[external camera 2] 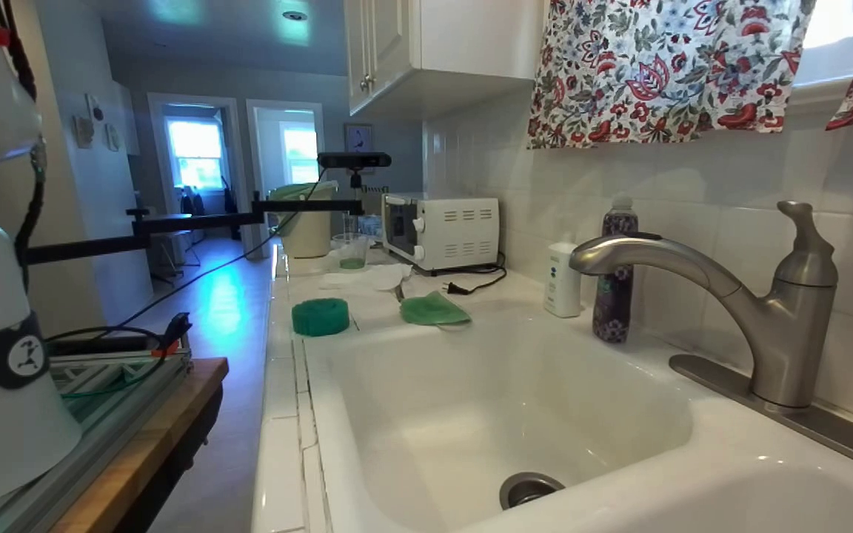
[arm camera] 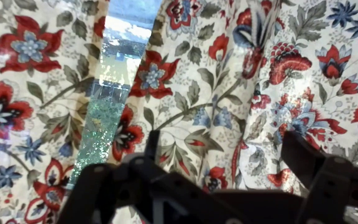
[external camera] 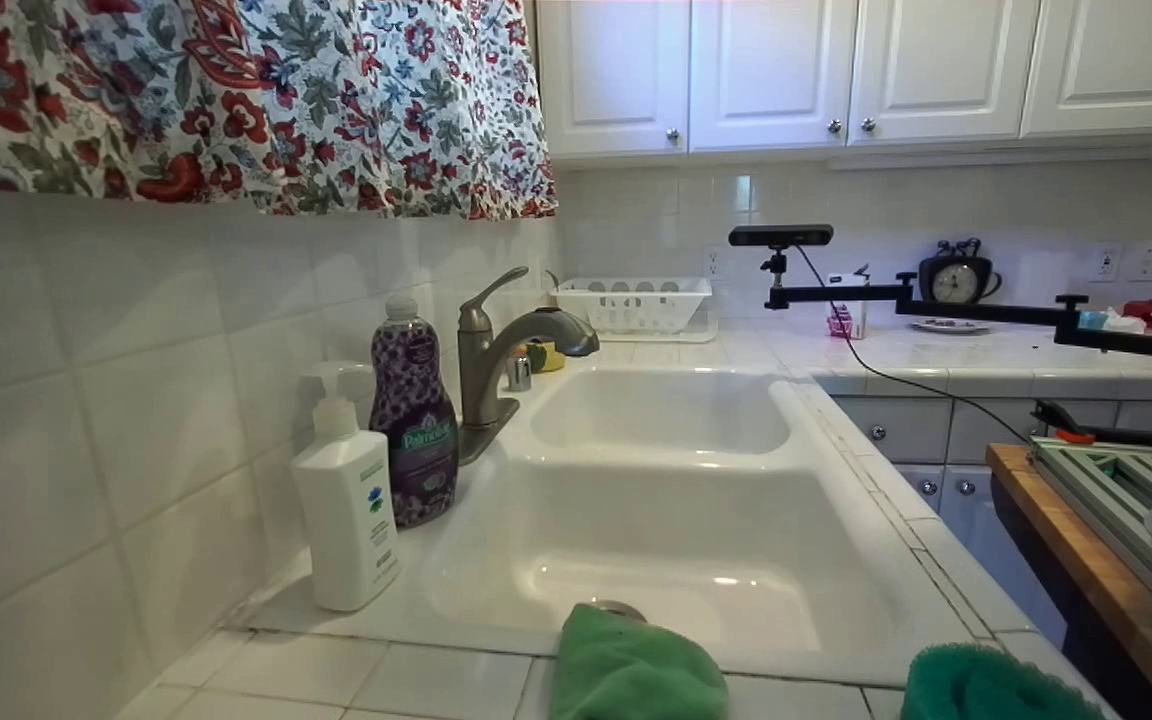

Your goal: Slightly open the left curtain

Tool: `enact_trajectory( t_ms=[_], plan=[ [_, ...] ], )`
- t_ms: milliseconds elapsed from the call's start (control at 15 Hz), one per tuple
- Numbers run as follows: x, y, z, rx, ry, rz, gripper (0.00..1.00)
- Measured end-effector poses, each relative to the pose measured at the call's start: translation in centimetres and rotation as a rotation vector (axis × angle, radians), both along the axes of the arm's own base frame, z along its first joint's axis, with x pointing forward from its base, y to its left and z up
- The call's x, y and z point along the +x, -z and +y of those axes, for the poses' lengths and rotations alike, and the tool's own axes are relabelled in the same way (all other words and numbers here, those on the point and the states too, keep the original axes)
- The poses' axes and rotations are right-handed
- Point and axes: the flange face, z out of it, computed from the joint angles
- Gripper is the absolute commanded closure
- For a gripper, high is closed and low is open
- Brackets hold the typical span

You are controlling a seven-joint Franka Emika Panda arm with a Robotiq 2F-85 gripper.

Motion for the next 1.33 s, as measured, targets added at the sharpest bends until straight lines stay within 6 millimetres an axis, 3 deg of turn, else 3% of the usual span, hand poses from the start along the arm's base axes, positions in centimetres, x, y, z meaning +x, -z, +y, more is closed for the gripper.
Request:
enact_trajectory(
  t_ms=[200, 333, 467, 533, 800, 1333],
  plan=[
    [0.9, -0.6, 0.1, 0.0, -0.002, -0.027, 0.51],
    [1.4, -0.9, 0.2, -0.001, -0.005, -0.039, 0.55],
    [1.8, -1.1, 0.3, 0.001, -0.007, -0.049, 0.67],
    [1.9, -1.2, 0.3, 0.002, -0.008, -0.053, 0.65],
    [2.5, -1.3, 0.2, 0.008, -0.01, -0.063, 0.74],
    [2.5, -1.6, 2.3, 0.013, -0.05, -0.07, 0.7]
  ],
)
